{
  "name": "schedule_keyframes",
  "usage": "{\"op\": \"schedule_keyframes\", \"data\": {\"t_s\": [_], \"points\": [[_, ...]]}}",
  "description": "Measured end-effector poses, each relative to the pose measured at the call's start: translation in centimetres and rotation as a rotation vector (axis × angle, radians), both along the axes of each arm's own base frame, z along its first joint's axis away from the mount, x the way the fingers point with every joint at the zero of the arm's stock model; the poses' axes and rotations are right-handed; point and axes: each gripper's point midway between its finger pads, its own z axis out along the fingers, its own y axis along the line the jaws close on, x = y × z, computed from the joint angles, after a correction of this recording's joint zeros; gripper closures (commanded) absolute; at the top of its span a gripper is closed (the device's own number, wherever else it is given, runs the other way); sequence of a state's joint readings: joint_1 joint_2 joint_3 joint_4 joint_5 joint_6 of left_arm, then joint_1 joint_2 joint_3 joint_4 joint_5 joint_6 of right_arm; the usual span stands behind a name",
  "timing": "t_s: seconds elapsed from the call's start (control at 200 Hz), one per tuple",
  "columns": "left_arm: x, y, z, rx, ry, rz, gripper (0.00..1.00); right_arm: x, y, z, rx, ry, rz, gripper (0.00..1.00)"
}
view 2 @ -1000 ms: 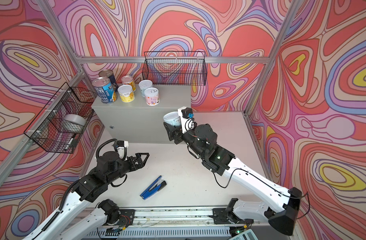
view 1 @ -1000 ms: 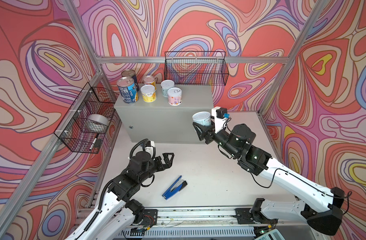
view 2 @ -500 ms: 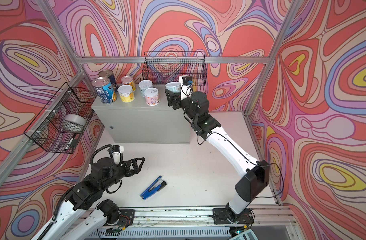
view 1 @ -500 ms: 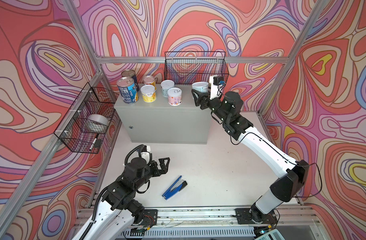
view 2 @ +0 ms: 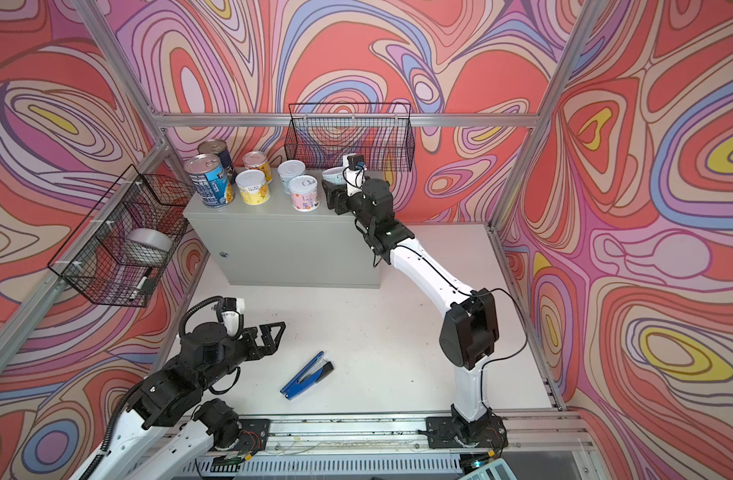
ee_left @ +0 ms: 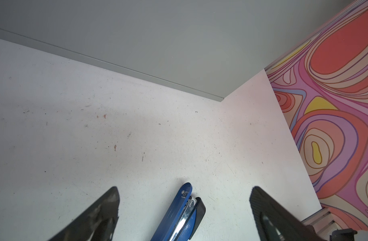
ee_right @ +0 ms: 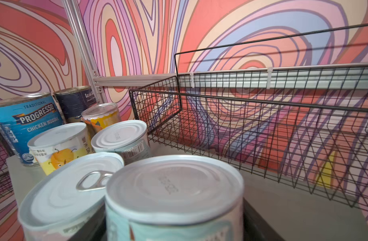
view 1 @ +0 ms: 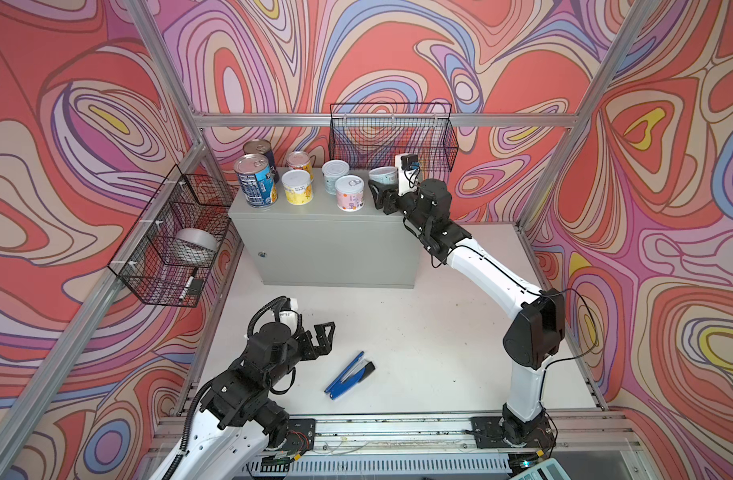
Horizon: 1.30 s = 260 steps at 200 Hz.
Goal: Place and organize the canned foods onto the counter
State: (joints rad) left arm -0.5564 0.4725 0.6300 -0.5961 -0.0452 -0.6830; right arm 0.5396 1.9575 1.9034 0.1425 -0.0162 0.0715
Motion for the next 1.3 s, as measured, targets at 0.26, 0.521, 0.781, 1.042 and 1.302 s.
{"op": "schedule_keyframes", "data": {"t_s": [0.26, 0.521, 0.781, 1.042, 1.302], "points": [[0.0, 0.2, -0.4, 0.015, 0.004, 0.003, 0.0, 2.3, 0.5, -0.9, -0.015, -0.017, -0.045, 0.23], [0.0, 0.2, -0.4, 0.018, 0.005, 0.002, 0.0, 2.6, -0.2, 0.1, 0.005, -0.048, -0.085, 0.04], [0.2, 0.0, -1.1, 0.036, 0.035, 0.002, 0.0, 0.1, -1.9, 0.5, -0.018, -0.065, -0.097, 0.04], [0.5, -0.1, -1.7, 0.061, 0.057, 0.0, 0.0, -7.1, -6.9, 7.4, 0.01, -0.197, -0.148, 0.04], [2.0, 1.8, -1.2, 0.185, -0.011, 0.075, 0.0, -14.7, -14.0, 7.8, 0.042, -0.236, -0.278, 0.03]]}}
